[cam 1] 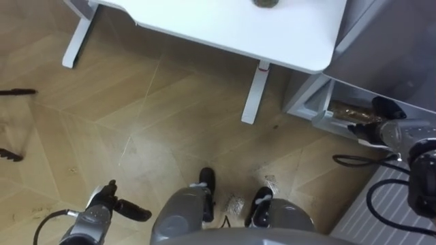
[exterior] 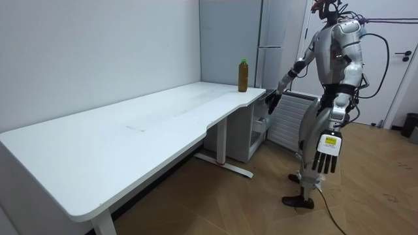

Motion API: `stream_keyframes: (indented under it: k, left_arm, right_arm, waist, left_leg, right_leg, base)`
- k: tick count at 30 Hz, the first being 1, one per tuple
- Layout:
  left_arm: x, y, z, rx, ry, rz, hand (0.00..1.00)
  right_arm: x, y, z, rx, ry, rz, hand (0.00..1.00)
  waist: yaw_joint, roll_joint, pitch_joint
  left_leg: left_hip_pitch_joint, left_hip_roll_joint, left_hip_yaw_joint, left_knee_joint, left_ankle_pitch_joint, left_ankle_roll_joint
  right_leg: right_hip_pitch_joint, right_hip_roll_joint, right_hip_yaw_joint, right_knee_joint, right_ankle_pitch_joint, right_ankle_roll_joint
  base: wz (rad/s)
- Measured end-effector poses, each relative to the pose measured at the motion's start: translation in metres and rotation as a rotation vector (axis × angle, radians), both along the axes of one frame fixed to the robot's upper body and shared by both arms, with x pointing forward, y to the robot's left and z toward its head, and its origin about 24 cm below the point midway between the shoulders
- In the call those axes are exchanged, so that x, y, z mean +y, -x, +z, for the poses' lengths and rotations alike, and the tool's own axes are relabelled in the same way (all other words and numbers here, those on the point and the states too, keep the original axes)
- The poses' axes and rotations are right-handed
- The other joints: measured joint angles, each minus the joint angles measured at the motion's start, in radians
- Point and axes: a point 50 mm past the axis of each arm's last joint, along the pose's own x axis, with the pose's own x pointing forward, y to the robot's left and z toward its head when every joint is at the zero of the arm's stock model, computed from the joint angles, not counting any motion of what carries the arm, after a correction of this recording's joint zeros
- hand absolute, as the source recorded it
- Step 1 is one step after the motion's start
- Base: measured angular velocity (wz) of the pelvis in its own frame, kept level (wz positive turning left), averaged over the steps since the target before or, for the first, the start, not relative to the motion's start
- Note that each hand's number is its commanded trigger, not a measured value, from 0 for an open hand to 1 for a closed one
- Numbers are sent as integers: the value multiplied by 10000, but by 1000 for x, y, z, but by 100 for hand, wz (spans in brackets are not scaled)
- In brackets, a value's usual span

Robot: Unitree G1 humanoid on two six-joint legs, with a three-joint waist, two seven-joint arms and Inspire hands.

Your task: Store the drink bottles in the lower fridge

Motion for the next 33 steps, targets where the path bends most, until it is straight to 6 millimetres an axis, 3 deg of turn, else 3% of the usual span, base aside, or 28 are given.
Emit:
stream_keyframes:
  k: [9, 10, 17, 21, 28, 33]
  left_arm:
    - [0, 1, 0, -86, 112, 153, 0]
    - [0, 2, 0, -67, 111, 160, 0]
    - [0, 10, -2, 87, 164, 317, 0]
    - [1, 15, -2, 164, 136, 409, 0]
    - [4, 25, -3, 109, -42, 653, 0]
    - [6, 32, -4, 197, -71, 795, 0]
  right_arm:
    - [-3, 17, -12, -74, 49, 77, 0]
    - [-3, 20, -15, -91, 57, 102, 0]
    - [-7, 44, -29, -81, 183, 366, 0]
    - [-10, 60, -37, -74, 354, 588, 0]
    - [-13, 85, -47, -49, 1200, 1810, 0]
    - [-18, 112, -56, 83, 1698, 2408, 0]
  waist:
    - [-169, 51, -57]
    - [-166, 67, -115]
    - [-228, 74, -226]
    - [-343, -11, -300]
    - [-705, -240, -359]
    - [-765, -256, -380]
  left_leg:
    - [521, -84, -134, -220, 29, 35]
    - [592, -86, -136, -264, 29, 35]
    - [1391, -107, -61, -568, 27, 33]
    - [1841, -100, 53, -705, 15, 30]
    - [2476, -2, 55, -885, -190, -34]
    - [2830, 67, 61, -838, -389, -100]
  right_leg:
    - [676, -3, -223, -365, 32, 88]
    - [749, 6, -222, -428, 42, 98]
    - [1565, 64, -241, -896, 93, 180]
    - [2111, 156, -251, -1347, 212, 234]
    - [2764, 343, -209, -1726, 287, 249]
    - [3170, 473, -1, -1968, 335, 232]
  base:
    - [6]
    - [0]
    - [0]
    - [-1]
    - [-6]
    - [-10]
